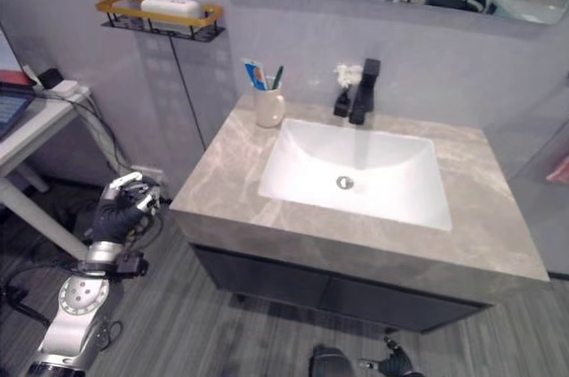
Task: Put brush and paste in cup on sink, flatten towel.
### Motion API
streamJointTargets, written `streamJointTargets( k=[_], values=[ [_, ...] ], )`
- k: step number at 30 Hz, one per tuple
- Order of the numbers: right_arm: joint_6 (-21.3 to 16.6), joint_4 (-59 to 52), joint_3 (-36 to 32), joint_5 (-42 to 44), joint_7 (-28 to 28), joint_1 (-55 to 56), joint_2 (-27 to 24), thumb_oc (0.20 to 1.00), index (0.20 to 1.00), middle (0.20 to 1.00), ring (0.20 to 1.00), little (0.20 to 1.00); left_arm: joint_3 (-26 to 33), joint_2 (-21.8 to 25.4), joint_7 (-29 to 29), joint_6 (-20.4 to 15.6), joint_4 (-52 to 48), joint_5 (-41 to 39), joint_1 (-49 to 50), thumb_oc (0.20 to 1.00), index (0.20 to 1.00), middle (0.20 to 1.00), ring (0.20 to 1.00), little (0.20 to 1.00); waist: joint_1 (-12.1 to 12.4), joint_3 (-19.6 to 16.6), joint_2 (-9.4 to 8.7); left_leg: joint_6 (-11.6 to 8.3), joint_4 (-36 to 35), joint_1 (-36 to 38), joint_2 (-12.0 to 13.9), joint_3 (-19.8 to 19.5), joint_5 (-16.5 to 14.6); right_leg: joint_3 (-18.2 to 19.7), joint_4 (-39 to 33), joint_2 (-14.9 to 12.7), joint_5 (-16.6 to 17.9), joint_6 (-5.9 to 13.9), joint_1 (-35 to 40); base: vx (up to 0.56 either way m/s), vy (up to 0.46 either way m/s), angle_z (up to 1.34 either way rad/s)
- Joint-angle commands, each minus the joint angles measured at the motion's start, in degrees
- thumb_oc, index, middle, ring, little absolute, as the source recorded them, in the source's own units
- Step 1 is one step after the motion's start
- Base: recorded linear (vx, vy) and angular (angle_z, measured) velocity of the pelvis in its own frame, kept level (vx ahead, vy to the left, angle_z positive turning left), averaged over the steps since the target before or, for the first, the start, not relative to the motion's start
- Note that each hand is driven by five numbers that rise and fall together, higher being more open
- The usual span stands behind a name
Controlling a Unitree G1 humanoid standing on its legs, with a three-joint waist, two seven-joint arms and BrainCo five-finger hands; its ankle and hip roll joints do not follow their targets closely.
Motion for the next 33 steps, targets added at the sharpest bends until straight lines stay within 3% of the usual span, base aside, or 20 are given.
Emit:
streamJointTargets(
  k=[1,3,4,5,7,12,16,21,22,33],
  values=[
    [-2.0,0.3,-0.4,1.3,-1.6,-3.4,-0.9,1.000,1.000,1.000,1.000,1.000,2.3,1.1,-0.3,-2.9,-4.0,1.2,-2.4,0.200,0.200,0.200,0.200,0.200,-0.9,0.1,-1.22,-4.58,1.6,4.3,0.3,3.8,-6.5,0.8,-7.6,-2.7,11.8,1.81,1.8,0.13,-0.086,0.10],
    [-1.7,-0.3,-0.1,0.5,-1.6,-3.8,-1.0,1.000,1.000,1.000,1.000,1.000,2.5,1.2,0.1,-2.8,-3.7,1.2,-2.2,0.200,0.200,0.200,0.200,0.200,-0.8,0.4,-1.75,-4.87,2.5,4.6,0.1,3.9,-7.3,-1.7,-9.2,-4.2,13.9,2.48,2.0,0.12,-0.095,0.09],
    [-1.7,-0.2,0.0,0.4,-1.6,-3.6,-0.9,1.000,1.000,1.000,1.000,1.000,2.6,1.1,0.0,-2.6,-3.6,1.3,-2.0,0.200,0.200,0.200,0.200,0.200,-0.6,-0.3,-1.88,-5.14,2.2,5.3,0.2,3.8,-7.9,-2.7,-11.2,-4.5,13.2,2.38,3.4,0.15,-0.115,0.16],
    [-1.5,0.0,0.3,0.1,-1.6,-3.9,-1.0,1.000,1.000,1.000,1.000,1.000,3.0,0.9,0.0,-2.8,-3.5,1.2,-1.5,0.200,0.200,0.200,0.200,0.200,-0.4,-0.7,-2.22,-5.08,2.1,5.7,0.1,4.4,-8.4,-2.8,-11.1,-4.4,14.8,2.24,3.8,0.26,-0.171,0.29],
    [-1.4,0.9,1.0,-0.7,-0.9,-3.4,-1.0,1.000,1.000,1.000,1.000,1.000,3.8,0.7,-0.6,-2.3,-2.9,0.6,-0.4,0.200,0.200,0.200,0.200,0.200,-0.1,-2.4,-2.03,-5.73,1.5,7.1,1.4,4.3,-9.1,-2.1,-12.5,-2.8,13.8,1.88,5.9,0.27,-0.186,0.22],
    [0.7,7.9,0.2,-2.9,-0.4,-0.7,-1.0,1.000,1.000,1.000,1.000,1.000,4.5,0.1,-2.5,0.7,-0.1,-9.3,-2.1,0.200,0.200,0.200,0.200,0.200,-1.4,-4.2,0.88,-7.67,-1.1,8.2,4.4,4.6,-7.5,-1.6,-14.4,0.1,12.5,0.42,6.9,0.17,-0.151,-0.07],
    [1.8,10.0,0.1,-4.3,0.0,0.0,-1.5,1.000,1.000,1.000,1.000,1.000,4.6,0.7,-1.5,2.5,2.9,-12.6,-4.4,0.200,0.200,0.200,0.200,0.200,-2.4,-4.3,2.07,-8.07,-2.3,8.4,4.9,5.3,-6.7,-1.1,-14.9,0.7,12.6,0.22,6.5,0.06,-0.024,0.08],
    [2.8,11.3,-0.4,-4.4,0.6,0.6,-2.0,1.000,1.000,1.000,1.000,1.000,4.5,3.9,0.3,4.2,7.0,-12.6,-8.4,0.200,0.200,0.200,0.200,0.200,-3.4,-3.9,3.11,-8.58,-3.5,8.5,5.2,6.2,-5.9,-0.8,-15.7,1.0,12.8,0.16,6.0,0.03,-0.014,-0.16],
    [3.1,11.2,0.0,-4.2,1.1,0.5,-2.2,1.000,1.000,1.000,1.000,1.000,5.0,7.6,0.3,4.7,9.5,-12.0,-10.1,0.200,0.200,0.200,0.200,0.200,-3.8,-3.6,3.40,-8.89,-4.0,8.2,5.3,6.5,-5.3,-0.7,-15.9,1.2,12.8,0.14,5.6,0.00,0.000,0.00],
    [3.9,11.7,1.3,-2.2,1.8,-1.2,-2.8,1.000,1.000,1.000,1.000,1.000,-0.2,13.6,0.9,6.4,20.2,-15.2,-21.5,0.200,0.200,0.200,0.200,0.200,-5.2,-2.6,3.71,-9.93,-4.8,6.7,6.3,7.0,-4.2,-0.8,-16.2,1.6,13.0,-0.06,3.5,0.00,-0.010,-0.03]
  ],
)
